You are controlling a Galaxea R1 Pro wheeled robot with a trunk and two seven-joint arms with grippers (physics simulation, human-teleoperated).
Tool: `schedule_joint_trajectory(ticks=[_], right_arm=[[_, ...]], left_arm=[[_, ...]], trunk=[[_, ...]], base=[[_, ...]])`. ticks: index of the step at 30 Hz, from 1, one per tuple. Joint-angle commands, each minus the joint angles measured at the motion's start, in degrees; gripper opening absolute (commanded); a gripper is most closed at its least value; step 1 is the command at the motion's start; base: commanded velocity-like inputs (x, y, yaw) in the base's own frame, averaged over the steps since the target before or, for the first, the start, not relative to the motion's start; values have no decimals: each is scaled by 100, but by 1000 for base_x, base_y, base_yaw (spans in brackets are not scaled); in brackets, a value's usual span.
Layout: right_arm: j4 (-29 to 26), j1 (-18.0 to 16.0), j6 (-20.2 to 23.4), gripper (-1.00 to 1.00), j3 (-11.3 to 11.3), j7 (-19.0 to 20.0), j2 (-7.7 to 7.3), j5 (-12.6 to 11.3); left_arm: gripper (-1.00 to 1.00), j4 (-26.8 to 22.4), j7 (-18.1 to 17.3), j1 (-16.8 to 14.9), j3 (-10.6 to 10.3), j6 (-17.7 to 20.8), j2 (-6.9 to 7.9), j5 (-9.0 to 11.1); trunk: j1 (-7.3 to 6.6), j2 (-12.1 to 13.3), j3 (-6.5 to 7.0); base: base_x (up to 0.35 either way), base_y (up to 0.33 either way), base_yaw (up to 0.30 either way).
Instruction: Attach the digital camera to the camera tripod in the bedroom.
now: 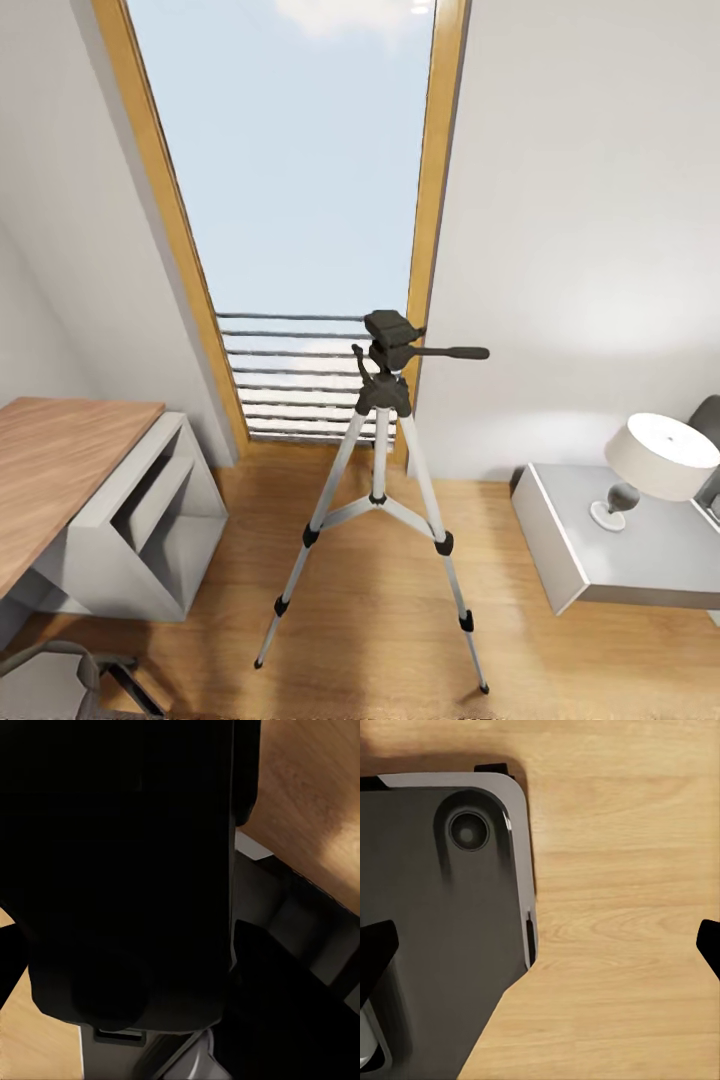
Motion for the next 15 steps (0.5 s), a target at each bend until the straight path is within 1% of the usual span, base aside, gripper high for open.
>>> schedule_joint_trajectory(ticks=[1, 15], right_arm=[[18, -7, -32, 100, -49, 10, -5, 40], [18, -7, -31, 100, -49, 9, -5, 40]], left_arm=[[-100, 2, -7, -4, -50, -14, 0, 40], [-100, 2, 0, -5, -50, -17, 7, 48]], trunk=[[1, -8, -18], [1, -8, -148]], base=[[0, 0, 0], [0, 0, 0]])
